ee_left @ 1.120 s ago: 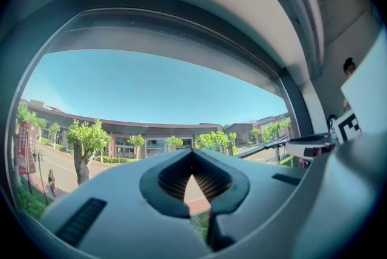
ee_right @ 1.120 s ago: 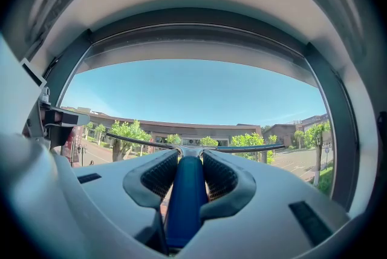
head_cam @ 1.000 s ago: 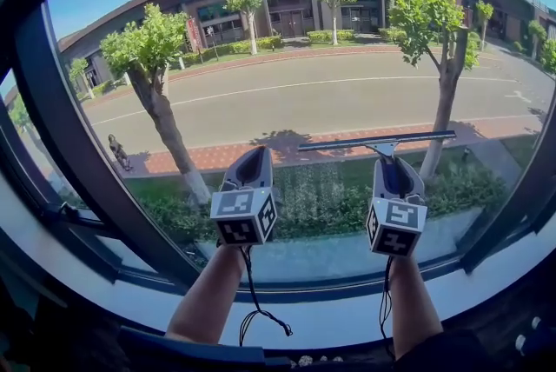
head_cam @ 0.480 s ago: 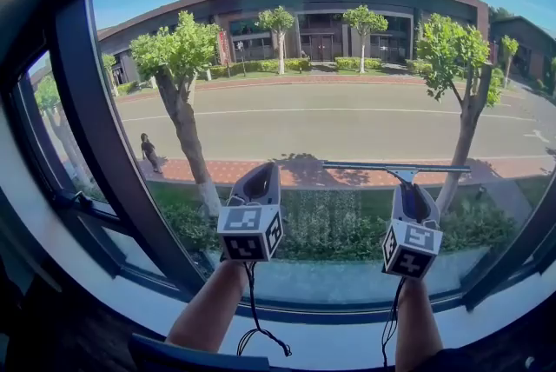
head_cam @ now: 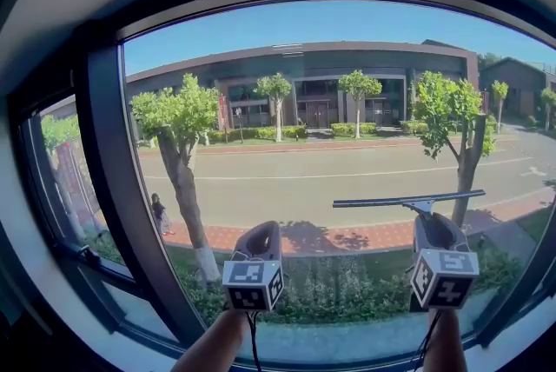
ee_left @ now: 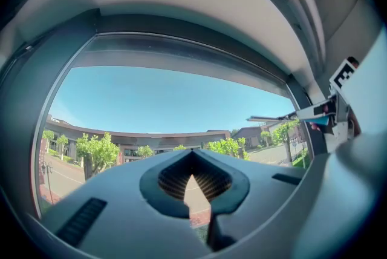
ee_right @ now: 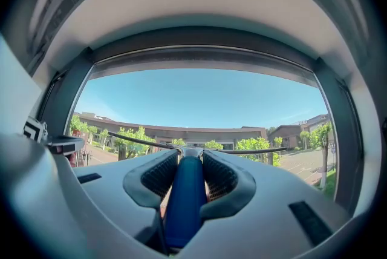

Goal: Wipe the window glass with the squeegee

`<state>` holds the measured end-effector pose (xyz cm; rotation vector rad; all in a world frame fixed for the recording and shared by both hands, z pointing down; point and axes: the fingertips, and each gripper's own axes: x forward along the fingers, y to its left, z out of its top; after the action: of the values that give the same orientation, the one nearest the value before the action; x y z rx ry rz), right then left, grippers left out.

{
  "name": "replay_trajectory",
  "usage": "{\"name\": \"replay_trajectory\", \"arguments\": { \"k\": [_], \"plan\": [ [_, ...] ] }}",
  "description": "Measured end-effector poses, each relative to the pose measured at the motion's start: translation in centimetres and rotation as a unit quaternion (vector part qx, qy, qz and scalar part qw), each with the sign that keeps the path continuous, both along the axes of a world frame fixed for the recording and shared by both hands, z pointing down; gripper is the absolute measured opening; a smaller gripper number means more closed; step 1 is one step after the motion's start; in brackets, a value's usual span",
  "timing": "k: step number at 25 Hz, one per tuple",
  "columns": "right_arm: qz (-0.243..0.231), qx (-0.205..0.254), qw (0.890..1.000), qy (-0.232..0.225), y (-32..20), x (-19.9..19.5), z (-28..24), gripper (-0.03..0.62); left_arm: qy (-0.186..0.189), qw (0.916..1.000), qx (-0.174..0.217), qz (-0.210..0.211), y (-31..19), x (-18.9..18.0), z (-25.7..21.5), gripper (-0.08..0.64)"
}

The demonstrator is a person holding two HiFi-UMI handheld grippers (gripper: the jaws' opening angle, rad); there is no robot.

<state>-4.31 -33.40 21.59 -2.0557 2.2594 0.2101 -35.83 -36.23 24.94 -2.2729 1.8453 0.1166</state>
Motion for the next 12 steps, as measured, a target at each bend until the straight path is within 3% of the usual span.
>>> {"name": "replay_trajectory", "arguments": {
  "k": [5,12],
  "plan": [
    [0.017,0.027,0.999,-0.013,1.3,-4.1,-6.9,0.132,-0.021,0.9995,0.002,0.023,0.0,-5.0,-3.2,0.002],
    [0.020,0.075,0.997,-0.008,2.0,-12.3,-16.5,0.131,-0.023,0.9967,0.050,0.059,1.4,-12.7,-10.0,0.002]
  ]
}}
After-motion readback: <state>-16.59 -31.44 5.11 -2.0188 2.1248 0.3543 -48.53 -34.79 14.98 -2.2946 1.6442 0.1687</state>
